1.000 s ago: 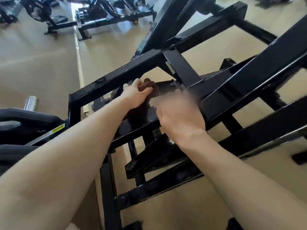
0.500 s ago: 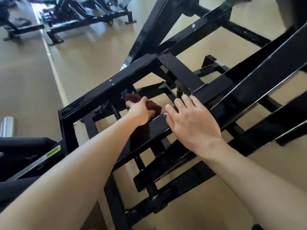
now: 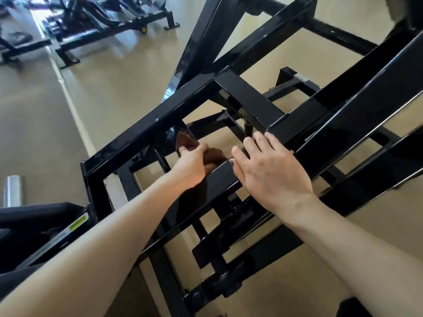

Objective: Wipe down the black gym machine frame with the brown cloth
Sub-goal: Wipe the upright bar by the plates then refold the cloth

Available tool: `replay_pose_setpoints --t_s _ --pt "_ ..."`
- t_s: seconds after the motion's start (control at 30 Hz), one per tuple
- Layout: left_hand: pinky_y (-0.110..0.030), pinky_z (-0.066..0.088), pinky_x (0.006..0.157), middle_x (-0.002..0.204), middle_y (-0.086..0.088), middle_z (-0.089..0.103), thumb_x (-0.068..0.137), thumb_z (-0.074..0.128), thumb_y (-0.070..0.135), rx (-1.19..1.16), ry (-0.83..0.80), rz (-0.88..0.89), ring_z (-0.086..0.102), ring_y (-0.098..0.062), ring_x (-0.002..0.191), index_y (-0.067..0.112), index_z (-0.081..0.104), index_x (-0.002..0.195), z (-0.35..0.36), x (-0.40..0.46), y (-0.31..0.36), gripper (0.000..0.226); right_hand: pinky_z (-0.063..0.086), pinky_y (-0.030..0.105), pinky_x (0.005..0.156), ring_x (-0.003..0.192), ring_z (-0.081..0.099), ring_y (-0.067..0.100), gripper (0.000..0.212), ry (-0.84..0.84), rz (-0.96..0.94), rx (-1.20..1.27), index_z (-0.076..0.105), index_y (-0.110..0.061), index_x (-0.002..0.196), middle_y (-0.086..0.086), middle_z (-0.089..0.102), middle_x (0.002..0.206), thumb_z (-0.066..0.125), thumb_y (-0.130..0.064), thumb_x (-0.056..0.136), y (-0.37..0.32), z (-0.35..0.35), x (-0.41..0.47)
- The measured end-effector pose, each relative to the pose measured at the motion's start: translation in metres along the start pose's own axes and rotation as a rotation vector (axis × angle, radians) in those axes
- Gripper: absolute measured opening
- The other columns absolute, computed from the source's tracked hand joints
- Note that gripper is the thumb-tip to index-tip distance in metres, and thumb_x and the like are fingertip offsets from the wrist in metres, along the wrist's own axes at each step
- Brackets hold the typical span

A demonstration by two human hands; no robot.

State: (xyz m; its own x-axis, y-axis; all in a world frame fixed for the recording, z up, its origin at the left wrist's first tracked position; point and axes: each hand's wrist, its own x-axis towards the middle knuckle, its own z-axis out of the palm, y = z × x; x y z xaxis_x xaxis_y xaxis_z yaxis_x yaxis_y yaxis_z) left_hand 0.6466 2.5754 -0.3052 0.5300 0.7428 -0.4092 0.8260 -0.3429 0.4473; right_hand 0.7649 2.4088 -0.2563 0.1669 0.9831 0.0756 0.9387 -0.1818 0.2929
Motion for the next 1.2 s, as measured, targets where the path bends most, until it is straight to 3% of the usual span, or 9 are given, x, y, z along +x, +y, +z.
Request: replay_pose_setpoints --t_s 0.13,0.27,0.47,0.63,0.73,0.87,1.0,1.1,1.2 --pt "-0.046 0.051 0.105 0.161 -0.022 0.004 0.098 0.064 0.037 -0.075 -0.109 -0.03 0.05 -0.047 0.122 0.035 0.039 0.147 -0.005 0.0 -0.002 0.056 0.036 0.052 0.116 0.131 0.052 0.043 0.057 0.006 -0.008 0.002 0.055 -0.007 0.135 0.022 0.06 0.133 0.012 -0.036 0.112 0.001 0.002 0.0" --pt "-0.054 0.041 0.114 0.159 -0.025 0.002 0.099 0.062 0.033 -0.157 0.043 -0.183 0.046 -0.052 0.128 0.033 0.036 0.149 0.0 0.03 0.014 0.057 0.035 0.052 0.118 0.133 0.051 0.044 0.057 -0.004 -0.004 0.014 0.052 -0.008 0.138 0.022 0.058 0.136 0.01 -0.036 0.112 0.001 0.004 0.001" --pt "-0.042 0.052 0.094 0.151 -0.021 0.027 0.102 0.057 0.031 -0.275 0.279 -0.171 0.059 -0.041 0.114 0.029 0.042 0.146 -0.014 0.046 0.009 0.046 0.037 0.052 0.116 0.131 0.052 0.044 0.056 0.023 -0.004 0.001 0.054 -0.007 0.133 0.023 0.059 0.132 0.011 -0.034 0.112 0.0 0.003 0.0" --pt "-0.048 0.053 0.099 0.139 -0.013 0.043 0.097 0.065 0.035 -0.151 -0.008 -0.05 0.06 -0.034 0.111 0.033 0.047 0.138 -0.012 0.009 0.0 0.045 0.036 0.052 0.117 0.132 0.051 0.044 0.058 0.037 -0.003 0.014 0.054 -0.006 0.134 0.024 0.059 0.134 0.009 -0.034 0.112 -0.001 0.002 0.001" --pt "-0.046 0.049 0.103 0.126 -0.009 0.048 0.101 0.06 0.023 -0.057 -0.166 0.027 0.055 -0.03 0.116 0.027 0.047 0.138 -0.007 -0.012 0.004 0.039 0.036 0.052 0.118 0.134 0.05 0.043 0.058 0.027 -0.01 0.017 0.052 -0.007 0.137 0.023 0.058 0.136 0.008 -0.035 0.112 0.0 0.001 0.0" --pt "-0.047 0.05 0.104 0.12 -0.003 0.054 0.096 0.068 0.026 -0.259 -0.23 -0.033 0.056 -0.027 0.115 0.029 0.052 0.127 -0.011 -0.007 0.004 0.035 0.036 0.053 0.117 0.134 0.05 0.044 0.059 0.012 -0.012 0.0 0.051 -0.006 0.138 0.024 0.057 0.138 0.008 -0.036 0.112 0.0 0.003 0.001" --pt "-0.052 0.049 0.104 0.135 -0.009 0.048 0.094 0.069 0.038 -0.299 -0.003 -0.125 0.052 -0.034 0.124 0.039 0.047 0.133 -0.006 0.022 -0.004 0.045 0.036 0.053 0.117 0.133 0.051 0.044 0.057 0.018 -0.013 -0.002 0.052 -0.006 0.136 0.024 0.058 0.136 0.008 -0.035 0.112 0.001 0.003 0.0" --pt "-0.045 0.048 0.089 0.142 -0.017 0.043 0.098 0.064 0.036 -0.393 0.184 -0.146 0.051 -0.039 0.124 0.034 0.044 0.141 -0.01 0.042 -0.004 0.047 0.037 0.052 0.116 0.132 0.052 0.043 0.056 0.016 -0.008 -0.01 0.054 -0.007 0.135 0.023 0.059 0.135 0.011 -0.035 0.112 0.001 0.004 0.001" --pt "-0.044 0.048 0.091 0.138 -0.017 0.046 0.098 0.063 0.034 -0.348 0.218 -0.14 0.05 -0.04 0.127 0.03 0.043 0.142 -0.01 0.045 -0.005 0.048 0.038 0.051 0.116 0.131 0.053 0.042 0.056 0.028 -0.003 -0.006 0.056 -0.007 0.133 0.022 0.061 0.133 0.012 -0.035 0.112 0.0 0.004 0.0"
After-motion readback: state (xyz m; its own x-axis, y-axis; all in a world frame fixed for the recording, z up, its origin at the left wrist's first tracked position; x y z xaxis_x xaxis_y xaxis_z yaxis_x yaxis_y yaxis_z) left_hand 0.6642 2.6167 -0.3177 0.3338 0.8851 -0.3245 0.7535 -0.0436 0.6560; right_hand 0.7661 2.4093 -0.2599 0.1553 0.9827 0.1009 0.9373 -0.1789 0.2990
